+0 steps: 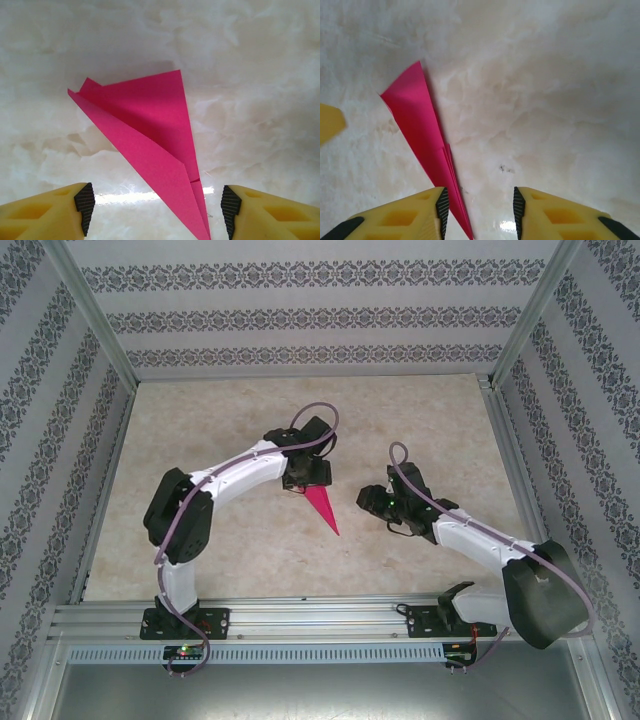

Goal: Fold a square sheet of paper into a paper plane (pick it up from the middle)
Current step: Fold the wing for the fifth time at the center of the table.

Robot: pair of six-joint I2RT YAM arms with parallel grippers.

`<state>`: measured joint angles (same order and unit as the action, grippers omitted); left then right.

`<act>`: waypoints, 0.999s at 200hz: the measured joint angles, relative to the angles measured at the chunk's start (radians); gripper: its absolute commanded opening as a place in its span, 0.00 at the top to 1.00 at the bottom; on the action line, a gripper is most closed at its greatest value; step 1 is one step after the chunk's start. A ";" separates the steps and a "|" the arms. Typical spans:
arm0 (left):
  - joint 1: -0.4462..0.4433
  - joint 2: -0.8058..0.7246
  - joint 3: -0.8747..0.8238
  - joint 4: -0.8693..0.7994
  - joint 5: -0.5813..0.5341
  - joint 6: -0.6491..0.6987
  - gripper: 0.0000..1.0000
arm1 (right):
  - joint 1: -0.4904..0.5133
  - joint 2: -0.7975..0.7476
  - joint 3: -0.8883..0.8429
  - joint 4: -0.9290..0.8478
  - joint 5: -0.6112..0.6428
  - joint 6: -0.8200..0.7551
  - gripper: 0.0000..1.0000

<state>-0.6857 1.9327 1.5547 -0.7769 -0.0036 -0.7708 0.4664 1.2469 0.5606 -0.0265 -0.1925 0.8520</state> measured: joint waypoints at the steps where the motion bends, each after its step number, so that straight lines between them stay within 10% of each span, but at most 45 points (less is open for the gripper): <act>1: -0.001 0.003 0.002 -0.002 -0.001 -0.001 0.27 | 0.000 0.000 0.000 0.001 0.001 0.001 0.58; 95: -0.028 0.212 0.175 -0.160 -0.029 -0.061 0.28 | 0.000 -0.003 -0.072 0.048 0.039 0.032 0.57; 200: -0.005 0.080 0.000 -0.132 -0.053 -0.080 0.60 | 0.000 0.200 0.058 0.130 -0.121 0.014 0.58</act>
<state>-0.6910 2.0129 1.5551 -0.9092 -0.0570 -0.8505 0.4664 1.4464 0.6186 0.1032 -0.3138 0.8665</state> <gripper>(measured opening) 0.446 0.424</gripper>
